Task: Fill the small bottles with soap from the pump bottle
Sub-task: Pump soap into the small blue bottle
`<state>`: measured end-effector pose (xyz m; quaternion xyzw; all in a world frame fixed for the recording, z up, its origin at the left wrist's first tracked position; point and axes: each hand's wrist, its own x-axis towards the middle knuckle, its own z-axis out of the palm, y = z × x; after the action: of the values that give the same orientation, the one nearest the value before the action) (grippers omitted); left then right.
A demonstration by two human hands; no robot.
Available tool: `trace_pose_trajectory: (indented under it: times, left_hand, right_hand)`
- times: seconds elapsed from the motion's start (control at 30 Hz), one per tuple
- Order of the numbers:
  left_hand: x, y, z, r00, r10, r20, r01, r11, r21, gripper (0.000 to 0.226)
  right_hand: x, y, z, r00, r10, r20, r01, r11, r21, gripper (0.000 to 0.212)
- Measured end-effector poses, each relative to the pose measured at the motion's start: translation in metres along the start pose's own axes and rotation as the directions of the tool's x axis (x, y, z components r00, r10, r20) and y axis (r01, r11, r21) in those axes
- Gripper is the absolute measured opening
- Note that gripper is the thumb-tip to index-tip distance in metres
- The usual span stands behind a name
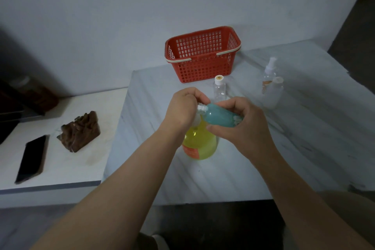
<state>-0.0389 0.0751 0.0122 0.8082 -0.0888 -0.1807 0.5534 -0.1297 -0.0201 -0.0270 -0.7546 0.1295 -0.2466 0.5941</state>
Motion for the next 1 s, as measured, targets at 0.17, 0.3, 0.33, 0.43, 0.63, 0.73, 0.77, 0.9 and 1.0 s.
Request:
trace_pose_trajectory:
  times: [0.17, 0.3, 0.33, 0.43, 0.63, 0.73, 0.77, 0.9, 1.0]
  left_hand:
    - [0.000, 0.007, -0.003, 1.000, -0.020, 0.006, 0.020, 1.000, -0.015, 0.034]
    - [-0.004, 0.015, -0.005, 0.999, 0.039, 0.010, -0.039, 0.997, -0.068, 0.034]
    - [-0.004, 0.016, -0.006, 0.999, 0.045, 0.018, -0.044, 0.997, -0.067, 0.034]
    - [-0.004, 0.017, -0.007, 0.999, 0.028, 0.020, -0.027, 0.999, -0.047, 0.036]
    - [-0.003, 0.009, -0.003, 0.999, 0.033, -0.039, -0.034, 0.999, -0.024, 0.039]
    - [-0.001, 0.005, -0.001, 0.998, 0.040, -0.049, -0.041, 0.999, -0.015, 0.040]
    - [0.000, 0.004, 0.000, 0.998, 0.036, -0.047, -0.037, 0.999, -0.014, 0.040]
    - [0.001, 0.000, 0.001, 0.999, 0.030, -0.025, -0.031, 0.999, -0.016, 0.040]
    - [0.002, -0.002, 0.001, 0.999, 0.030, -0.028, -0.030, 0.999, -0.018, 0.040]
  right_hand:
    - [0.000, -0.008, -0.002, 1.000, -0.020, 0.013, 0.020, 1.000, 0.002, 0.041]
    - [0.000, -0.009, -0.003, 0.999, -0.037, 0.009, 0.037, 0.999, -0.003, 0.043]
    - [0.000, -0.009, -0.003, 0.999, -0.042, 0.007, 0.042, 0.999, -0.011, 0.043]
    - [0.001, -0.008, -0.003, 0.999, -0.047, 0.000, 0.047, 0.999, -0.016, 0.042]
    - [0.001, -0.006, -0.002, 0.999, -0.036, 0.012, 0.036, 0.999, -0.018, 0.042]
    - [0.001, -0.002, -0.001, 1.000, -0.019, 0.003, 0.019, 1.000, -0.020, 0.043]
    - [0.001, -0.002, -0.001, 1.000, -0.017, 0.001, 0.017, 1.000, -0.018, 0.043]
    - [0.001, 0.000, -0.001, 1.000, -0.016, 0.001, 0.016, 1.000, -0.015, 0.044]
    - [0.003, 0.002, 0.000, 1.000, -0.008, 0.002, 0.008, 1.000, -0.025, 0.044]
